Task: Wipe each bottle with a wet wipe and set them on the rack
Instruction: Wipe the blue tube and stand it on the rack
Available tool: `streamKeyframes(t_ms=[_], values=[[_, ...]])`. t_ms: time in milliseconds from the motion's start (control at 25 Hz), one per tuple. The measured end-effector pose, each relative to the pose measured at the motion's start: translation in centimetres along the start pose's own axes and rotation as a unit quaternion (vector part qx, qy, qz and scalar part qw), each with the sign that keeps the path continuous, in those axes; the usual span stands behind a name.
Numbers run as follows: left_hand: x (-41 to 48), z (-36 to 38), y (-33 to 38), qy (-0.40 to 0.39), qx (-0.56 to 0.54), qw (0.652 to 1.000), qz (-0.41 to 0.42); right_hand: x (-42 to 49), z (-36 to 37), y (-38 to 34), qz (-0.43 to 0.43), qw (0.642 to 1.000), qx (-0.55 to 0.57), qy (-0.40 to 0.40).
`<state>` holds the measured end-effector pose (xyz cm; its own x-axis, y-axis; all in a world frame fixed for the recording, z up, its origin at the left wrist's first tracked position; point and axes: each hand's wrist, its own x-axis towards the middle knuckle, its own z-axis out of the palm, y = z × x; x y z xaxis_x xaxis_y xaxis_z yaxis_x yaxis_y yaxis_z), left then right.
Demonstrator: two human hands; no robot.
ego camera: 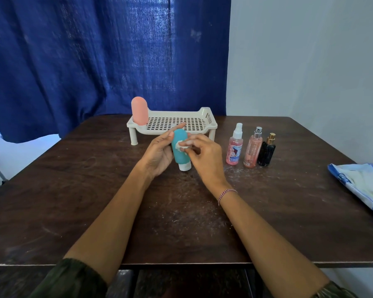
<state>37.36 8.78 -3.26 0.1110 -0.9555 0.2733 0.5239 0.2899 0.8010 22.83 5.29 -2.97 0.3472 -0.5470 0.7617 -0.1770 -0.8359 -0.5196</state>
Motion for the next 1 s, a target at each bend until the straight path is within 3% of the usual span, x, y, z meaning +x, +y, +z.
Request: streamKeyframes(t_ms=[240,520,680,880,1000], values=[[0.0,0.4,0.0,0.003,0.028,1.0,-0.006,0.5,-0.7,0.8,0.068,0.996,-0.042,0.039],[0.1,0.2,0.0,0.02,0.004,1.0,0.008,-0.4,0.1,-0.5,-0.094,0.99,-0.089,-0.048],[0.0,-0.2,0.2,0.041,-0.017,0.999,0.011,-0.8,0.2,-0.6,-0.139,0.976,-0.116,-0.118],[0.1,-0.4,0.2,0.051,-0.014,0.998,0.026,-0.3,-0.4,0.3,-0.067,0.982,-0.077,-0.16],[0.1,-0.5,0.3,0.069,0.034,0.997,0.029,0.2,-1.1,1.2,-0.014,0.987,-0.068,-0.144]])
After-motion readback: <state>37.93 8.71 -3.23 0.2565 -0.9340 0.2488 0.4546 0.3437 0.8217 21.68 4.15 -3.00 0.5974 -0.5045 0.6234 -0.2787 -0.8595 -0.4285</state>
